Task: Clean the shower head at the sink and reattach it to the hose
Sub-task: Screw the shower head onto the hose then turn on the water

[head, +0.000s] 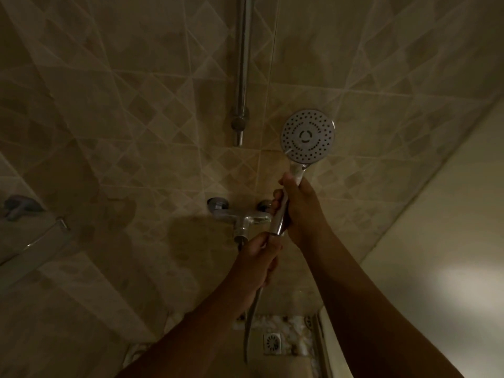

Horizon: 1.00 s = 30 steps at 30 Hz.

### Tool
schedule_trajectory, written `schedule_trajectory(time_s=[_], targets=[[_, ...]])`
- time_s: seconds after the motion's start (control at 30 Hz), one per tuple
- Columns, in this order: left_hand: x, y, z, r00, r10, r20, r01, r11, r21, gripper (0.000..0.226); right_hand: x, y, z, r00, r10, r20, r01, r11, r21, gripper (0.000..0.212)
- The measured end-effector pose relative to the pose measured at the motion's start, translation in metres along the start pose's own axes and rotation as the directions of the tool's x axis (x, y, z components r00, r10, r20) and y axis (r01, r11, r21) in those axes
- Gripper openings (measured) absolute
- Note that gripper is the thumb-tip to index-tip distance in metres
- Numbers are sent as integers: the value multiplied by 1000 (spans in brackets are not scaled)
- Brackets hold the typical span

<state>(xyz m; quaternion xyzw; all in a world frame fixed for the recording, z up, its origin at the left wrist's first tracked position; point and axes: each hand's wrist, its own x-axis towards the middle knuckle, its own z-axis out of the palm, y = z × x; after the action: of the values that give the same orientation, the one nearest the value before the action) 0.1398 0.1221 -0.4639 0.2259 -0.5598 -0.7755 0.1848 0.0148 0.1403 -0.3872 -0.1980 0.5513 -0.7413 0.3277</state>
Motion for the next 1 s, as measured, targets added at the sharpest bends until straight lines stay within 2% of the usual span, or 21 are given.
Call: schedule_trajectory(time_s=[0.07, 0.1, 0.2, 0.27, 0.33, 0.4, 0.43, 0.5, 0.6, 0.7, 0.77, 0.83, 0.87, 0.93, 1.0], targets=[[-1, 2, -2, 999, -2, 49, 5, 998, -62, 22, -1, -1, -2, 999, 15, 30, -16, 999, 33, 25], [-2, 4, -4, 995, -10, 99, 23, 990, -138, 22, -2, -3, -3, 995, 48, 92, -58, 993, 105, 29], [-4, 16, -9, 949, -37, 314, 150, 928, -342, 29, -2, -16, -7, 913, 90, 397, -237, 911, 338, 41], [-8, 22, -8, 869, -17, 494, 256, 871, -420, 32, -3, -23, -7, 832, 34, 554, -284, 883, 373, 45], [-11, 26, -6, 763, 38, 645, 342, 824, -453, 34, -5, -25, -4, 765, -2, 644, -321, 866, 384, 55], [-12, 27, -4, 715, 64, 697, 363, 818, -447, 35, -8, -25, -2, 745, -29, 667, -348, 836, 424, 57], [-12, 26, -4, 724, 55, 687, 359, 822, -443, 35, -8, -24, -2, 759, -27, 651, -338, 838, 429, 54], [-12, 23, -6, 797, 4, 605, 331, 834, -442, 35, -7, -24, -2, 818, 33, 575, -289, 887, 360, 40], [-8, 15, -8, 935, -71, 347, 206, 906, -370, 31, -3, -19, 0, 935, 166, 315, -232, 955, 187, 14], [-4, 6, -6, 996, -42, 85, 53, 990, -130, 24, 0, -5, 2, 983, 178, -42, -172, 979, 112, 24], [-5, 2, -5, 1000, -27, 16, 27, 1000, -11, 21, -2, 4, 1, 979, 142, -147, -131, 988, 86, 25], [-7, -2, -7, 998, -42, 44, 43, 999, -17, 23, -6, 6, -2, 978, 169, -121, -158, 983, 94, 20], [-7, -2, -9, 995, -54, 79, 58, 997, -55, 26, -8, 5, -4, 978, 203, -56, -194, 972, 131, 20], [-8, 1, -14, 983, -71, 168, 102, 978, -182, 30, -10, -1, -8, 957, 250, 148, -280, 930, 238, 33], [-9, 6, -18, 957, -69, 283, 153, 946, -285, 33, -11, -8, -12, 913, 208, 351, -319, 901, 294, 46]])
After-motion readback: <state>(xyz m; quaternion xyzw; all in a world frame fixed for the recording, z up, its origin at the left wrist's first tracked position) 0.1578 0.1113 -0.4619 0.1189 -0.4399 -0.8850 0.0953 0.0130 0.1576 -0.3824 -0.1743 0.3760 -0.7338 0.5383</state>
